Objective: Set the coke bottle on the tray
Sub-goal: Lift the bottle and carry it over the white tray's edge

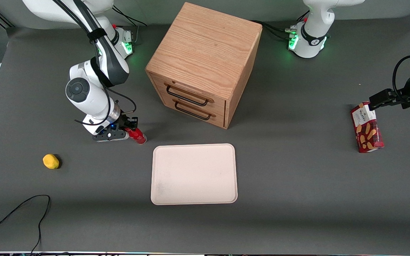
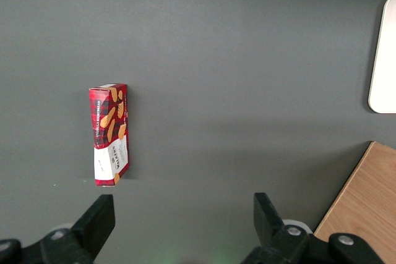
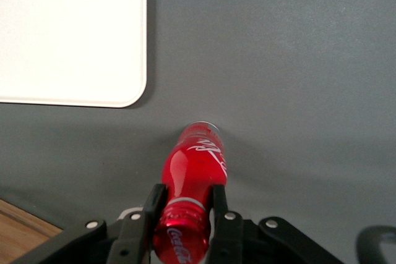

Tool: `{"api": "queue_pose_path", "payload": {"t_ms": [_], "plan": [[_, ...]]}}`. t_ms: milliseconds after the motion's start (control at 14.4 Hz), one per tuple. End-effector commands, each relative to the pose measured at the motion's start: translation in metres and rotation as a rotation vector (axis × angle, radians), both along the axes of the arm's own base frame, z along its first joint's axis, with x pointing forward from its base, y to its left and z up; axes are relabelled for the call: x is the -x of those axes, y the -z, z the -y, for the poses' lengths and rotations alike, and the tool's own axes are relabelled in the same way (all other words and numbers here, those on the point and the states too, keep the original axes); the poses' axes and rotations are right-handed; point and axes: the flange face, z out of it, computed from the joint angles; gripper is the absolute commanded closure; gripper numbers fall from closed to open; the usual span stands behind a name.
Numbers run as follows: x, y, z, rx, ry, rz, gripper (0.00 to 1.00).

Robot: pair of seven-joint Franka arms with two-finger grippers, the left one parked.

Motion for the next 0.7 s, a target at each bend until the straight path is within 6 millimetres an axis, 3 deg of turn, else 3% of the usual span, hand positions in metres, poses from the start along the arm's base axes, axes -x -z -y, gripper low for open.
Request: {"api": "queue_pose_path", "payload": {"t_ms": [0, 139, 626], "plan": [[-0.012, -0.021, -0.002, 0.008, -0.014, 0.041, 1.0], [-0.028, -0.054, -0.002, 0.043, -0.033, 0.019, 1.0], [-0.097, -0.196, 0.002, 0.04, -0.043, -0.012, 1.0]]}}
